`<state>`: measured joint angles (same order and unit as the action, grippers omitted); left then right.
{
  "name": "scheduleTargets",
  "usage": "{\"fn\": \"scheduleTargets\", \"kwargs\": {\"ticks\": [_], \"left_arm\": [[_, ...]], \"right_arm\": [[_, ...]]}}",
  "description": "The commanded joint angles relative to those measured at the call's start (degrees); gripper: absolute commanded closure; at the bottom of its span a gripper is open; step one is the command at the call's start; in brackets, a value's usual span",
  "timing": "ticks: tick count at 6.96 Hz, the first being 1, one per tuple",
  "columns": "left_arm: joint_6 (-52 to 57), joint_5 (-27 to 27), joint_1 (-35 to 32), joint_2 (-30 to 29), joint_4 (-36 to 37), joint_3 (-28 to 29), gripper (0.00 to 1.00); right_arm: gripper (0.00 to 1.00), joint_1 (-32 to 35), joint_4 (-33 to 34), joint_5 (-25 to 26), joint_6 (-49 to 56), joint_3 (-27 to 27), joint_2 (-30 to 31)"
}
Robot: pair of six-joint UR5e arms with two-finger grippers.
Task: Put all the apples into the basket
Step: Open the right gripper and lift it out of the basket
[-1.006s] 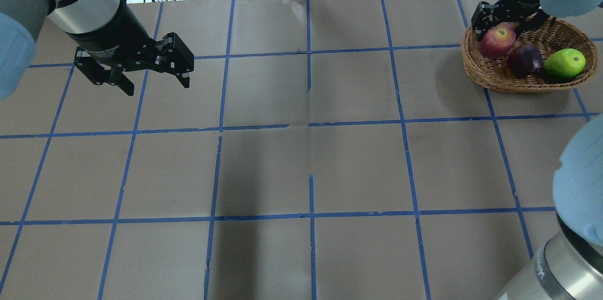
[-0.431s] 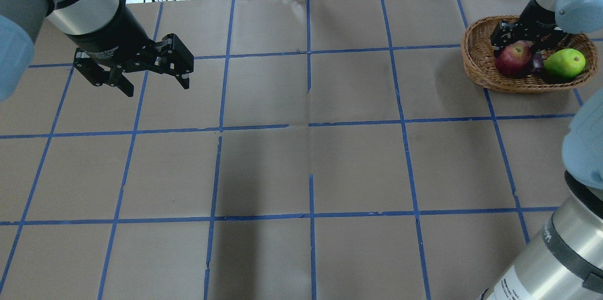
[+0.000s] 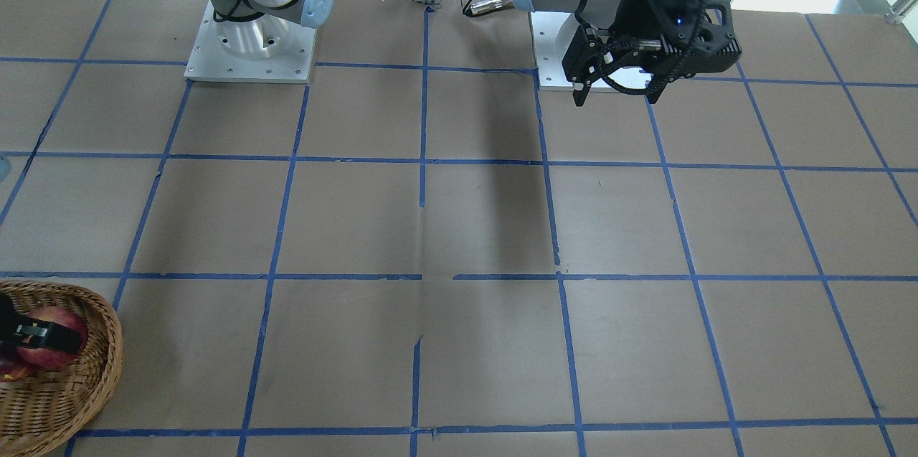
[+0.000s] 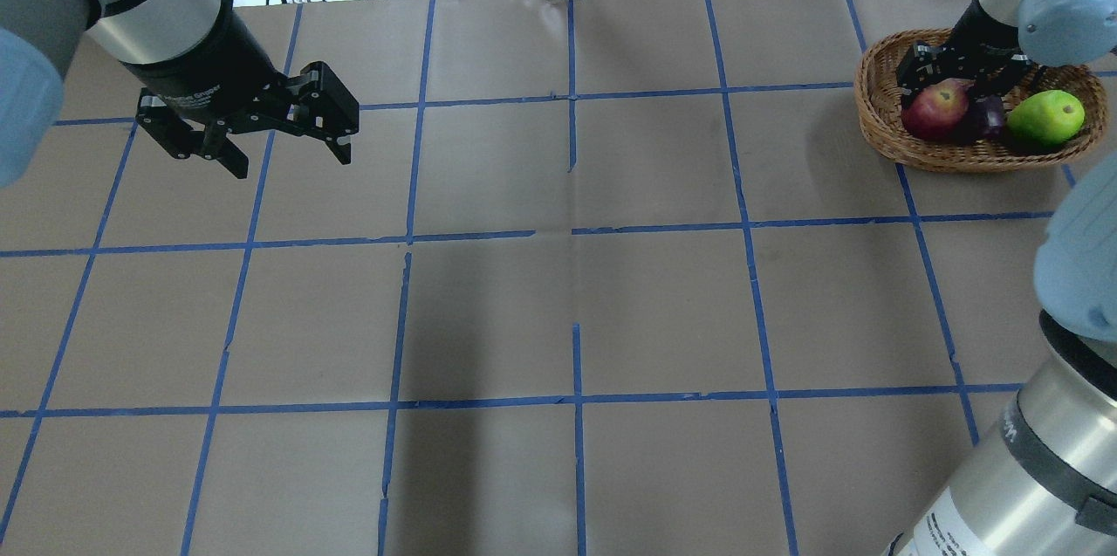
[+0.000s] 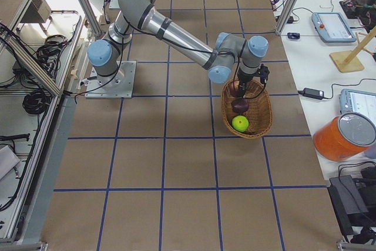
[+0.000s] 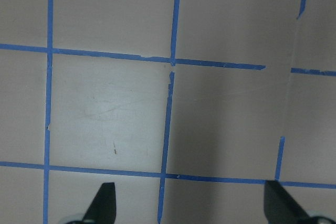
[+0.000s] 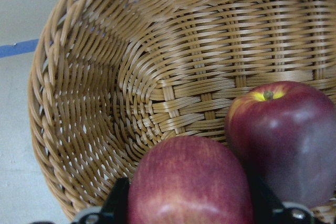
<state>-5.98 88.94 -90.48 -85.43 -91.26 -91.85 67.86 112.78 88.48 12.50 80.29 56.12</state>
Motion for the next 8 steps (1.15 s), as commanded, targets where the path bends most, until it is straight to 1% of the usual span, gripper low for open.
{"fn": "scheduleTargets", "kwargs": {"ticks": [1, 2, 3, 4, 6, 7, 8], "left_arm": [[0.0, 0.0, 0.0, 0.0, 0.0, 0.0, 0.0], [0.0, 0.0, 0.0, 0.0, 0.0, 0.0, 0.0], [0.0, 0.0, 0.0, 0.0, 0.0, 0.0, 0.0], [0.0, 0.0, 0.0, 0.0, 0.0, -0.1, 0.0], [0.0, 0.0, 0.1, 0.0, 0.0, 0.0, 0.0], [0.0, 0.0, 0.1, 0.0, 0.0, 0.0, 0.0], [0.0, 0.0, 0.1, 0.0, 0.0, 0.0, 0.0]], "right_arm": [[0.0, -0.1, 0.2, -0.7, 0.2, -0.2, 0.0], [0.0, -0.1, -0.4, -0.8, 0.1, -0.2, 0.6], [0.0, 0.0, -1.9, -0.6, 0.1, -0.1, 3.7], [0.0, 0.0, -7.8, -0.6, 0.1, -0.1, 7.9], [0.0, 0.3, -21.0, 0.0, 0.0, 0.8, 19.5], [0.0, 1.3, -29.7, -0.8, -0.8, 0.8, 26.3], [0.0, 3.8, -33.4, -0.2, -0.8, 1.3, 33.1]]}}
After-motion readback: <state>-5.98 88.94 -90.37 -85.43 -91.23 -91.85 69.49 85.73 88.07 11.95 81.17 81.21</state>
